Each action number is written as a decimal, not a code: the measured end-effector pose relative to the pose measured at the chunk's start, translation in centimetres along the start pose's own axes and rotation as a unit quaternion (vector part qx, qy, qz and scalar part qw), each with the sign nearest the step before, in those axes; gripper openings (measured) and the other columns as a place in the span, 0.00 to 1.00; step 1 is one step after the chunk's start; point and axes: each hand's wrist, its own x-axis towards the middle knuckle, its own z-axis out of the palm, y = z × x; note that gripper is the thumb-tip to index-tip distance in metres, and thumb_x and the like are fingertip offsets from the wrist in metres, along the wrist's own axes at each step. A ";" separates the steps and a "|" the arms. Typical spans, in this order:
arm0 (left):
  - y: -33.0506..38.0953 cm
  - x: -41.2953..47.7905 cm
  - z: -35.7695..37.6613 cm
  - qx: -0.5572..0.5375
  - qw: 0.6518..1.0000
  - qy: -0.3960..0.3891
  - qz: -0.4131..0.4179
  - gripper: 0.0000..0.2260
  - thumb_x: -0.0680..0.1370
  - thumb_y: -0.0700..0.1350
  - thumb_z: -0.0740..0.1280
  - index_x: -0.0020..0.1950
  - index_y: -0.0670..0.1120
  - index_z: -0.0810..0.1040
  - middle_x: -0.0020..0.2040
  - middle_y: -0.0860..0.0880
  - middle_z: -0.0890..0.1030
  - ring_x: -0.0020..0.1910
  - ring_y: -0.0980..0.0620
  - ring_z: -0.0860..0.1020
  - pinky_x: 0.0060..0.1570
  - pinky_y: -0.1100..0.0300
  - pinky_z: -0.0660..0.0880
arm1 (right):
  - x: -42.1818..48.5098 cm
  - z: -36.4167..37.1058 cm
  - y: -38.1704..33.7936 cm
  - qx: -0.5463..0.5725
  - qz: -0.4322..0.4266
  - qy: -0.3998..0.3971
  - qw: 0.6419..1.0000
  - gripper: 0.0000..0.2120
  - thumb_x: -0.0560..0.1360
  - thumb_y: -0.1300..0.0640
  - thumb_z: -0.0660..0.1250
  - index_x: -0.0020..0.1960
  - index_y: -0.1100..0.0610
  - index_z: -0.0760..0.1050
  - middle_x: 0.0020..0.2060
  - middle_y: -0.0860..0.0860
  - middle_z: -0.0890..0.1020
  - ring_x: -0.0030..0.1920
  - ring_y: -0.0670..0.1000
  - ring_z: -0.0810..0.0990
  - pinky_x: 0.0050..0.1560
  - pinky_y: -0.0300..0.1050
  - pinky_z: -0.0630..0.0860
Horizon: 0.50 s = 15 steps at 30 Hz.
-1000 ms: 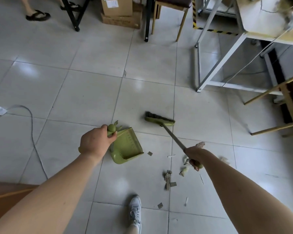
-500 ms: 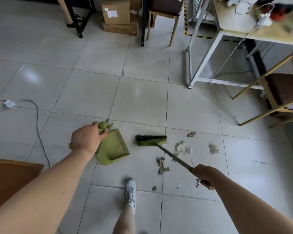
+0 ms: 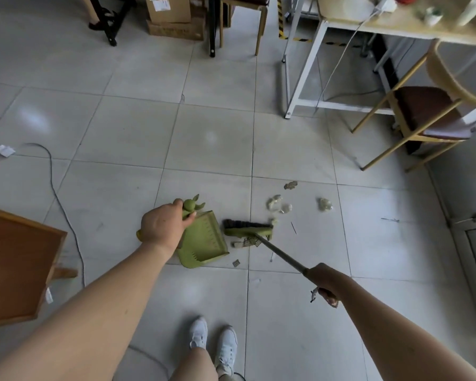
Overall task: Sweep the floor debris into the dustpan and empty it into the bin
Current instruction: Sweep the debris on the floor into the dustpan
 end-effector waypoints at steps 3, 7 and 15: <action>1.2 -1.4 0.0 -0.010 1.000 -0.001 0.004 0.19 0.78 0.62 0.58 0.47 0.46 0.74 0.34 0.49 0.79 0.30 0.47 0.74 0.25 0.61 0.61 | -0.1 -0.7 1.2 0.076 -0.039 -0.003 0.996 0.11 0.78 0.57 0.57 0.39 0.61 0.64 0.20 0.53 0.67 0.14 0.47 0.62 0.24 0.32 0.60; 2.3 -2.5 -0.3 -0.045 0.999 -0.003 -0.016 0.19 0.78 0.61 0.60 0.46 0.45 0.74 0.35 0.46 0.80 0.35 0.43 0.78 0.29 0.59 0.67 | -0.5 -1.1 2.5 0.169 -0.030 -0.010 0.985 0.12 0.78 0.55 0.60 0.39 0.59 0.62 0.23 0.54 0.66 0.20 0.47 0.61 0.26 0.34 0.60; 5.1 -2.7 -0.5 -0.067 0.996 -0.023 -0.044 0.18 0.77 0.60 0.61 0.44 0.45 0.74 0.36 0.45 0.80 0.35 0.42 0.78 0.32 0.57 0.71 | 1.3 -5.3 2.4 0.268 -0.042 0.036 0.962 0.10 0.78 0.61 0.54 0.38 0.60 0.62 0.23 0.53 0.65 0.20 0.47 0.61 0.26 0.36 0.59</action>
